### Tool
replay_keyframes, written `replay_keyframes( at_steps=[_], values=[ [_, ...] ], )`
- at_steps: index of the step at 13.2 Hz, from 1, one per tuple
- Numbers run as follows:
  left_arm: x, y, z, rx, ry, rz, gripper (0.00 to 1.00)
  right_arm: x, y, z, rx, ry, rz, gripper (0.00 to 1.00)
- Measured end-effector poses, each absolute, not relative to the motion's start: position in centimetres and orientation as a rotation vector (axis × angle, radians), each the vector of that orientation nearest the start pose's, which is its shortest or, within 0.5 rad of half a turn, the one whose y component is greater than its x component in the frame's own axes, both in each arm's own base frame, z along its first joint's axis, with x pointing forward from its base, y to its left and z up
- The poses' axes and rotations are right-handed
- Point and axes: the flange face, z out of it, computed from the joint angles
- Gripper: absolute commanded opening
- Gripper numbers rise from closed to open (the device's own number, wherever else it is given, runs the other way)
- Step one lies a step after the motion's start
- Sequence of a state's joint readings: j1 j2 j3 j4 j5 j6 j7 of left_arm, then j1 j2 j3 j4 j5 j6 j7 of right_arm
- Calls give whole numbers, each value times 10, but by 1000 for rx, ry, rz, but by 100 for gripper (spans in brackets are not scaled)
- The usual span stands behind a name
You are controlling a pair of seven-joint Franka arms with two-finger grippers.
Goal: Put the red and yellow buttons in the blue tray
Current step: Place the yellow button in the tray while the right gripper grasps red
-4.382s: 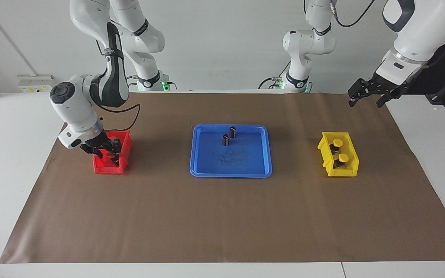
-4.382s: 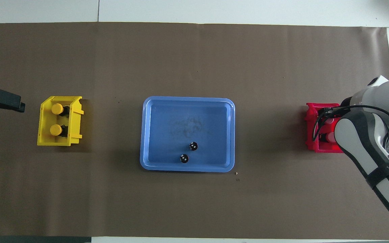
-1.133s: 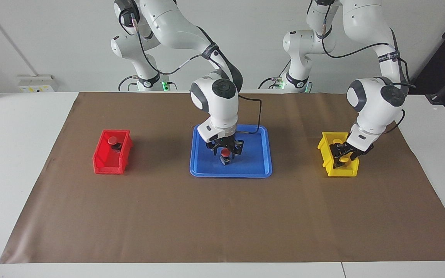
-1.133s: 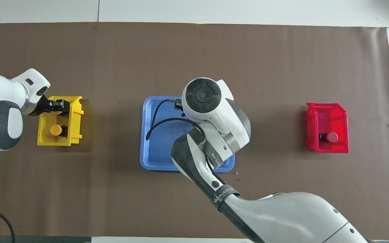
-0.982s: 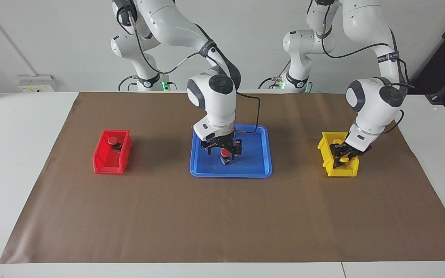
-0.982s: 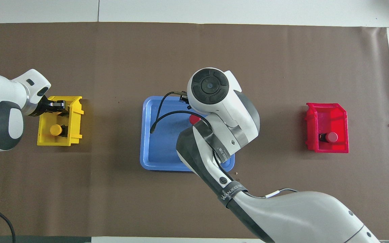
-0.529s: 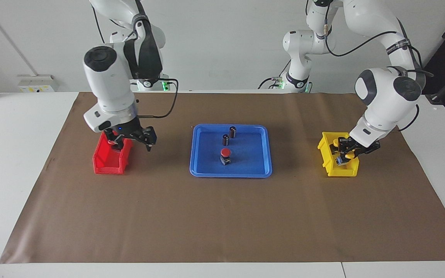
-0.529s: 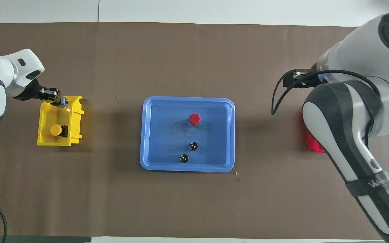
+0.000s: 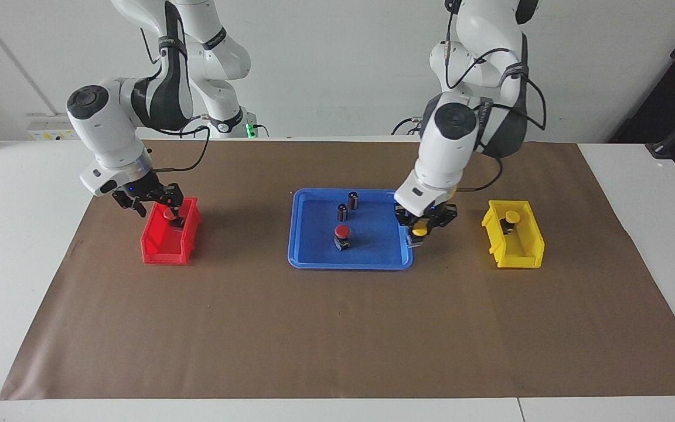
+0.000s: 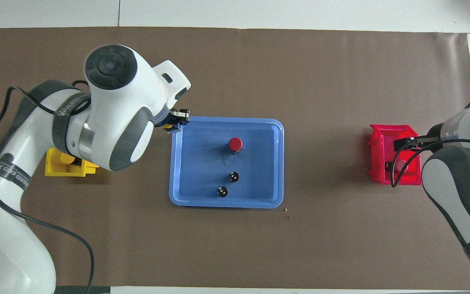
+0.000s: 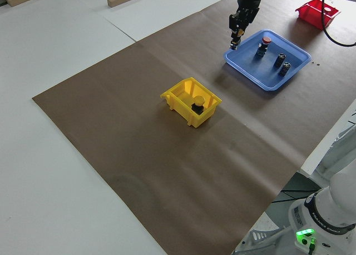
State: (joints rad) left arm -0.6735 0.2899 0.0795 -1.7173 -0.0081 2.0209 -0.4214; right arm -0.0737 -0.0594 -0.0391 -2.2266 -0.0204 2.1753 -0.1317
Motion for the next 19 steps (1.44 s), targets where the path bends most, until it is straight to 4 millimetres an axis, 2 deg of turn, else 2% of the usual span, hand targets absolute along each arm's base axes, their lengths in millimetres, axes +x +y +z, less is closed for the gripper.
replay_keyframes(
  at_steps=[1,2,4,5,6,7,10,11,13,14,16,17,19],
  values=[
    [517,-381,408,-3133,278,-24,1,509,-59,393,-3157,-50,-14,74],
    [512,-390,400,-3146,287,-14,1,507,-59,389,-3156,-51,-15,72],
    [511,-398,381,-3150,287,-8,2,505,-58,384,-3157,-52,-31,70],
    [514,-398,372,-3148,282,-4,8,503,-58,379,-3157,-53,-40,70],
    [515,-397,365,-3146,277,-3,26,501,-58,374,-3157,-54,-37,70],
    [517,-396,361,-3144,272,-2,57,498,-57,369,-3157,-54,-32,70],
    [520,-392,358,-3144,260,-2,93,491,-56,356,-3155,-56,-10,68],
    [520,-392,358,-3144,259,-2,100,489,-56,354,-3154,-56,-7,68],
    [519,-392,362,-3144,259,-1,100,486,-55,348,-3154,-56,-9,68],
    [519,-391,371,-3145,257,2,100,484,-55,346,-3154,-56,-6,68],
    [522,-376,414,-3146,245,9,100,480,-55,342,-3153,-56,6,64],
    [530,-352,445,-3151,253,5,100,478,-55,340,-3152,-55,11,58],
    [554,-280,494,-3158,305,-13,100,476,-57,340,-3152,-61,14,36]
  ],
)
